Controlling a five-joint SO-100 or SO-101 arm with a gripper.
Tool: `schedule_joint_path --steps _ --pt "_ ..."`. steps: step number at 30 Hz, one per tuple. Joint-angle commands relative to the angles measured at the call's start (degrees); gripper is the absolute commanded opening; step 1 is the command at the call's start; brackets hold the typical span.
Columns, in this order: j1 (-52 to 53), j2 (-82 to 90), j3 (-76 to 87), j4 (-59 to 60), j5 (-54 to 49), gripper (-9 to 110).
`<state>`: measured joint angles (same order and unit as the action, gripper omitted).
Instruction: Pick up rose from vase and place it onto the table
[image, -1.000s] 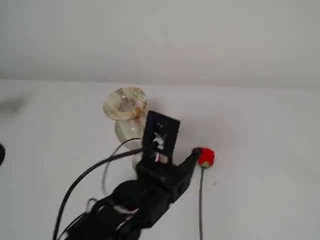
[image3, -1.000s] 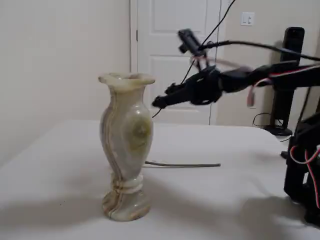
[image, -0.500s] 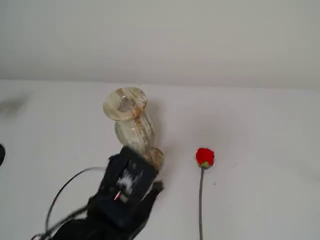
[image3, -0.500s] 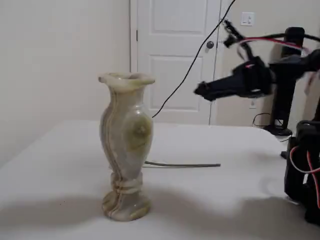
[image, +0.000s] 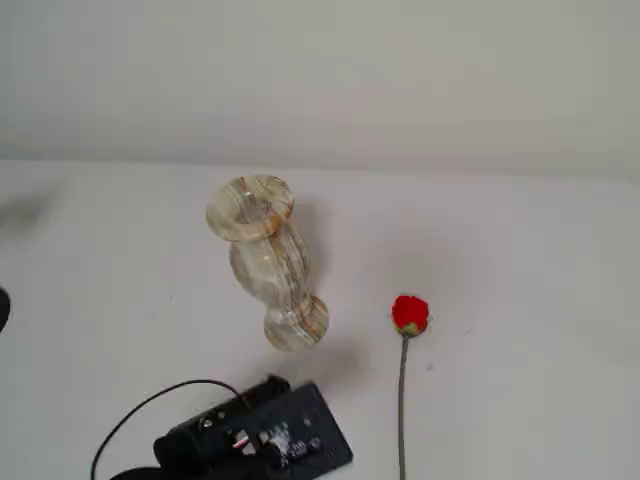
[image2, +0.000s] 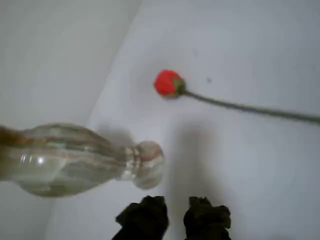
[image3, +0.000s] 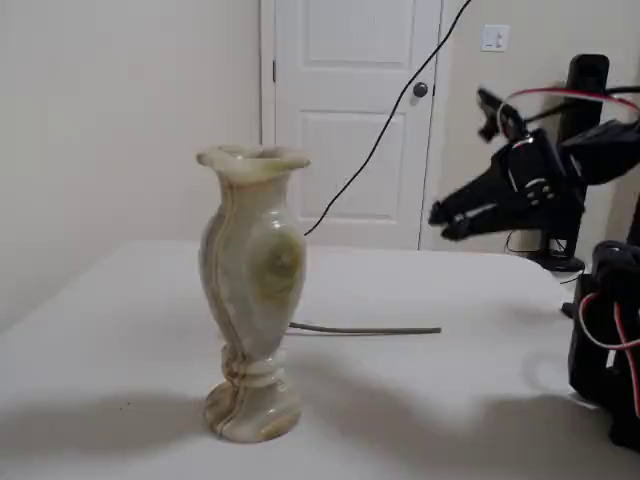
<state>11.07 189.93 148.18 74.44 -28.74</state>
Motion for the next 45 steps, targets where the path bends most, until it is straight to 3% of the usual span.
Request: schedule_joint_path --steps 1,22,45 --pt "-0.8 0.4 1.2 2.5 14.6 1" --pt "-1.5 0.4 23.9 -4.9 21.4 0" --pt "-0.6 0.4 24.2 -5.0 22.3 0"
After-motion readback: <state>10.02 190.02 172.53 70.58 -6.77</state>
